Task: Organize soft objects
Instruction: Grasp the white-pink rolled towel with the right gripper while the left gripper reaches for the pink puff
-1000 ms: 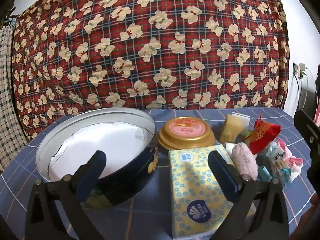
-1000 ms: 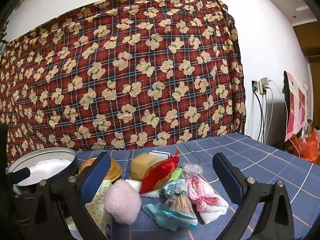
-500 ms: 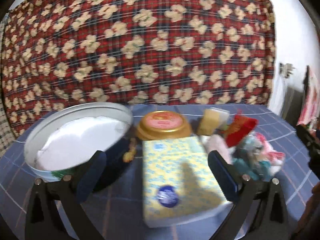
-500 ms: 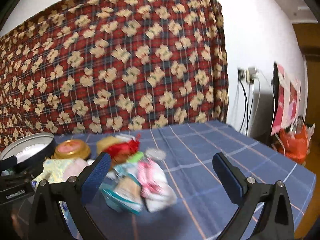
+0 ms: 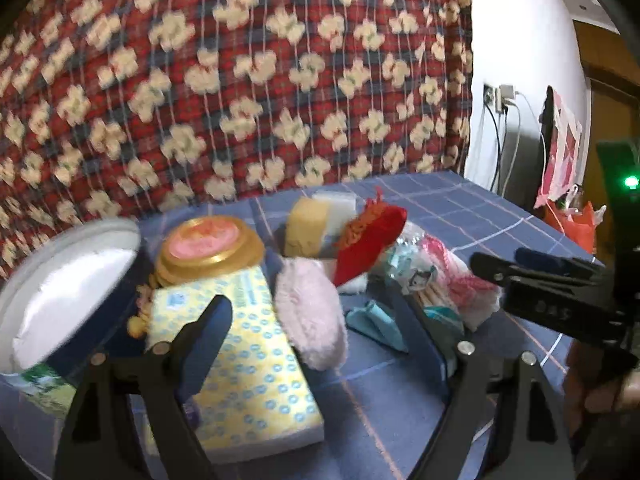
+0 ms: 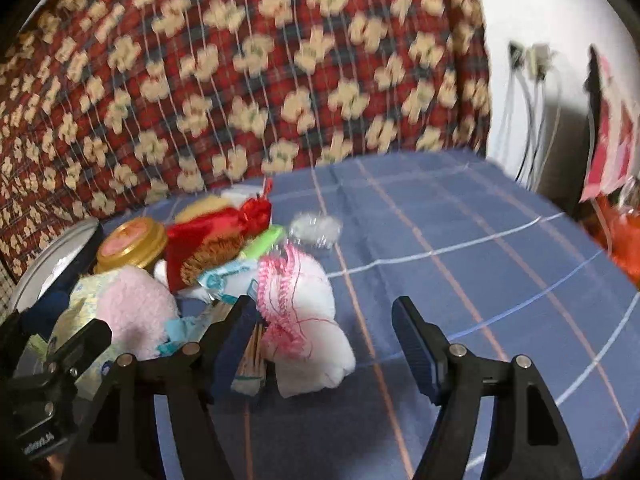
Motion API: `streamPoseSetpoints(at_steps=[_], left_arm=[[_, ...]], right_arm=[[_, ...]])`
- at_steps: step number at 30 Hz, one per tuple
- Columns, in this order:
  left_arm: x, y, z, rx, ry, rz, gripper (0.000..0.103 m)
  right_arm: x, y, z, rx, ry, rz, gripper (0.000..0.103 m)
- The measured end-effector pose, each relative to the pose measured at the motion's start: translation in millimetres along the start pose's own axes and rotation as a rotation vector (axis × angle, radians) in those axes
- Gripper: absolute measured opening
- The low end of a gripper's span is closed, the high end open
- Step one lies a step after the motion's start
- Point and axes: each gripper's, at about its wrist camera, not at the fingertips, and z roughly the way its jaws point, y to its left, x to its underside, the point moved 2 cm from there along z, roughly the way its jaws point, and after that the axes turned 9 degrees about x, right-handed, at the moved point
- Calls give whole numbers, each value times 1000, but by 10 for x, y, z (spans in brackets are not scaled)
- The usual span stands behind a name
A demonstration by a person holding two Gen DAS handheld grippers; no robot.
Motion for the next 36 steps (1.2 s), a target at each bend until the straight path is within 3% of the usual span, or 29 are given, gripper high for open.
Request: streamPoseSetpoints(at_steps=[4,7,11,13,16,22,27,28,30,32,36], left_arm=[[-12,46,148,48,53,-60,71],[-60,-1,175,46,37,-28,70],[-146,-34,233,88,44,-28,70],[-192,-93,331,97,66,-20,67],[-206,-187,507,79,116,4,46],[-86,-170,728,48,212,-35,41],[-6,-387,792,24,267,73,42],[-17,-379,791,24,265,64,42],[-44,-326,764,45,251,31,30],[-71,-258,727,50,235,7,13],[-139,-13,575,195,144,-134,10]], right_arm=[[3,25,263,-9,125,8,71],[46,18,387,-70,188,26,45],[82,31,381,-94,193,23,39],[70,-3,350,-111,175,45,38],[42,-147,221,-173,100,136,38],[-2,-289,3,-197,-24,220,38],[-38,-228,-28,-175,-48,201,38],[-39,-232,-33,-170,-52,202,38],[-41,-246,-36,-163,-55,207,38],[-19,-285,-42,-155,-58,210,38],[-9,-280,-179,-118,-127,205,38]])
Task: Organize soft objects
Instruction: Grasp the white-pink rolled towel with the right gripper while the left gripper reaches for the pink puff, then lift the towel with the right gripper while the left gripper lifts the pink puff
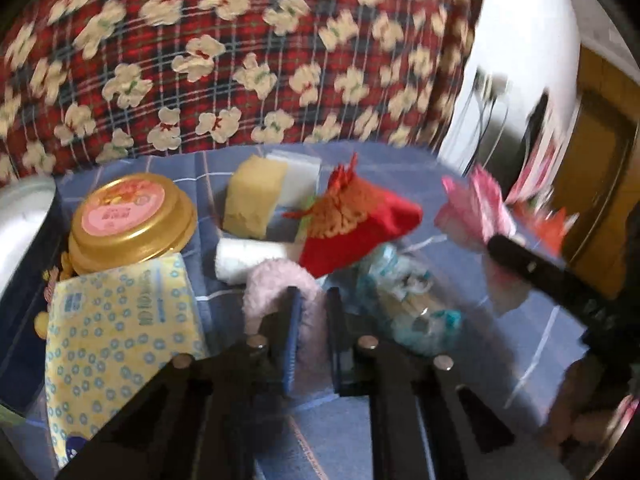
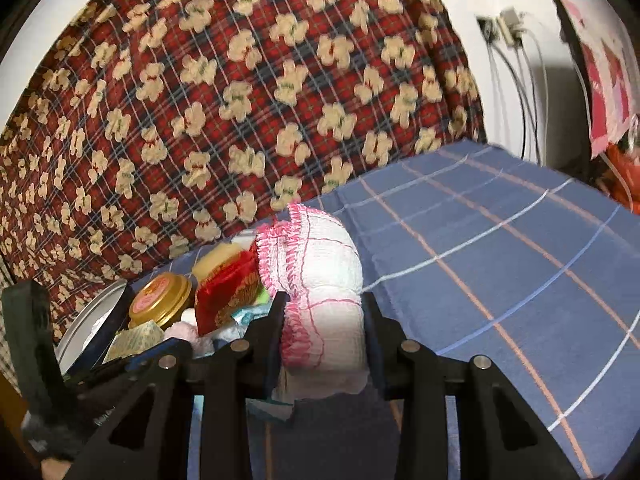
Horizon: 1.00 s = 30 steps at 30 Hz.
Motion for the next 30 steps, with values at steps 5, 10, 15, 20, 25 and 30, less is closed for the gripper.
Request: streamPoseSetpoints(at_steps=[5,10,15,20,25,30], left_arm=[[7,84,-179,66,-88,-41,9],[9,95,-344,128,-157,-51,9],[6,18,-511,183,-224,-22,9],[13,-31,-652,189,-274,3,9],[-14,-55,-793,167,-309,28,9],[-31,-11,-925,153,-331,34,9]], right_arm=[[-3,79,-234,44,-125,-38,38],[1,173,-301,84,-170,-91,38],[26,252,-379,107,-218,-137,38],[57,351,-419,134,-245,-187,38],[62,389,-436,145,-261,-209,38],[66,409,-447,154,-262,-197,38]])
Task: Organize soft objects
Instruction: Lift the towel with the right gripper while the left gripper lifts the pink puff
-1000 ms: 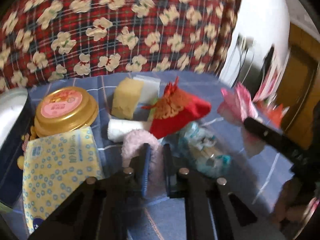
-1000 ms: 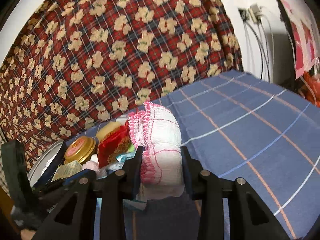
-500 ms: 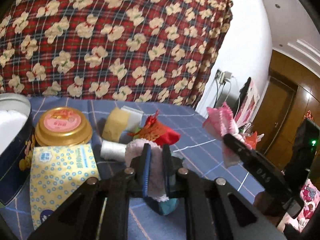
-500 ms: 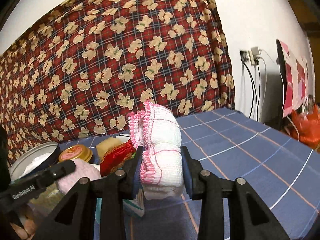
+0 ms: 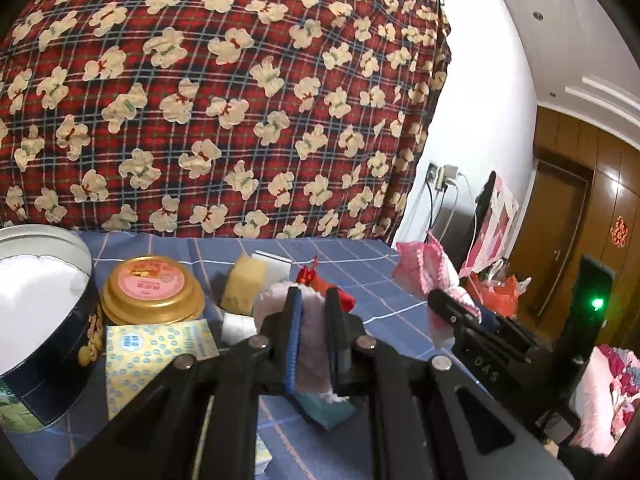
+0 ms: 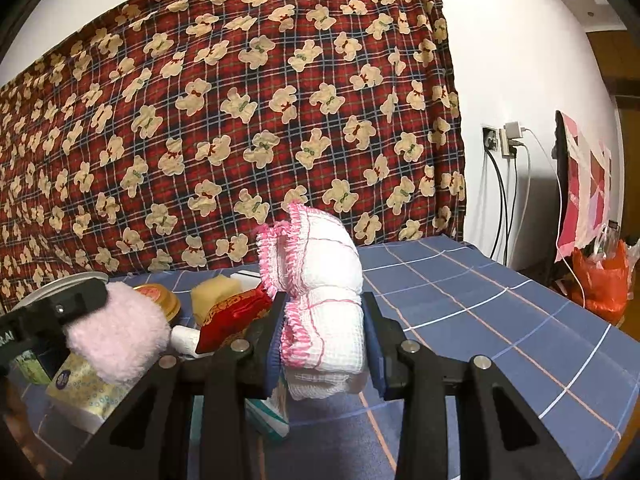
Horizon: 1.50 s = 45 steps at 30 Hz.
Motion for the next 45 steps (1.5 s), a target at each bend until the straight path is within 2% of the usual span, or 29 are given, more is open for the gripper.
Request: streamPoseSetpoints(at_steps=[9,20,33,45], left_arm=[[-130,121,-299,-29,-42,-17,9],[-307,467,-741,-162,-98,-18,9],[-400,1098,-1235,-324,-136,-41,9],[-379,1455,-1512,-392,-149,-72,9]], right_arm=[[-58,333,-209,-83,-11,-14,38],[-128,1031,-382,-228,-19,-40,38],[-167,1883,-531,-374,-41,-91,38],[-148,2423,-596,-462,-38,-124,38]])
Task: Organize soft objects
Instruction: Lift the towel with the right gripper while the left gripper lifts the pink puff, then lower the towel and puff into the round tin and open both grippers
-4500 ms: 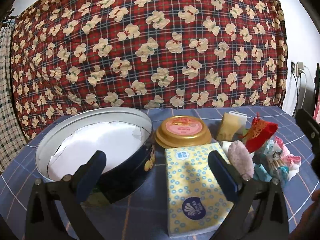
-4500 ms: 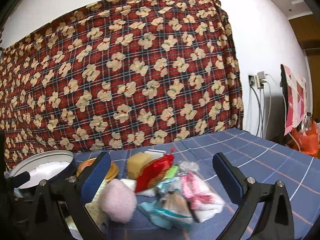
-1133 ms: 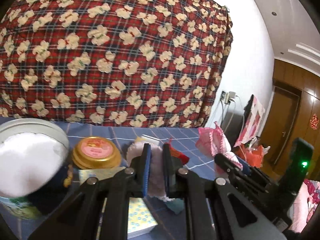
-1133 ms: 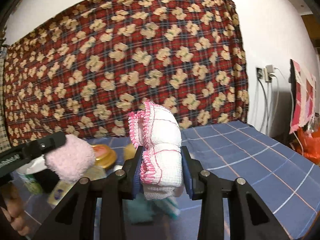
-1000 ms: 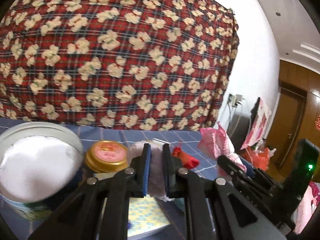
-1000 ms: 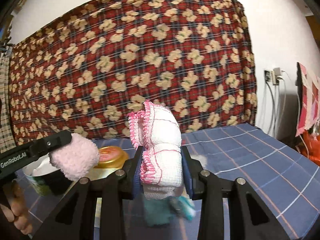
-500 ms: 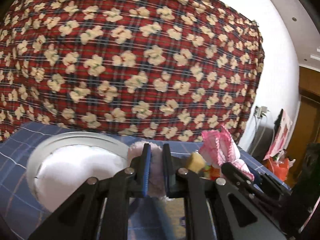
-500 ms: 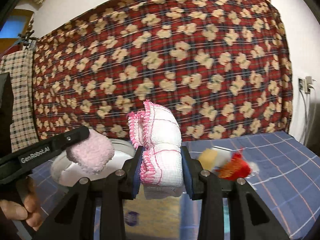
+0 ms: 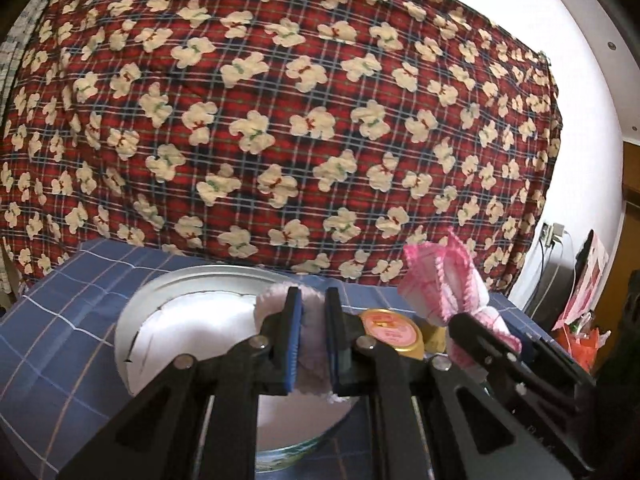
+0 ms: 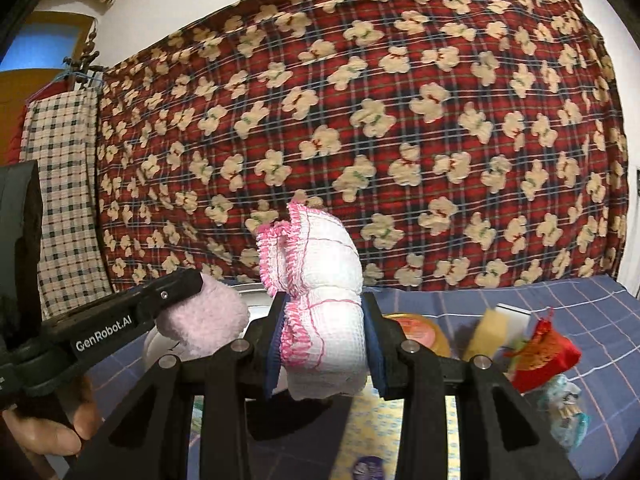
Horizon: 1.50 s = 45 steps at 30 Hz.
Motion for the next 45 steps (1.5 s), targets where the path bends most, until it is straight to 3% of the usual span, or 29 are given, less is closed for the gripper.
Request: streamPoseSetpoints(at_steps=[22,35,45], left_arm=[[-147,747,67,-135,-12,-39,9],[34,1061,405,-243,107,-61,9],[138,1116,503,-328,161,-37,9]], right_arm=[[-29,611,584,-85,79,12,38],[202,703,957,-62,154,-53,38],[322,728,1089,-123,235,-47,38]])
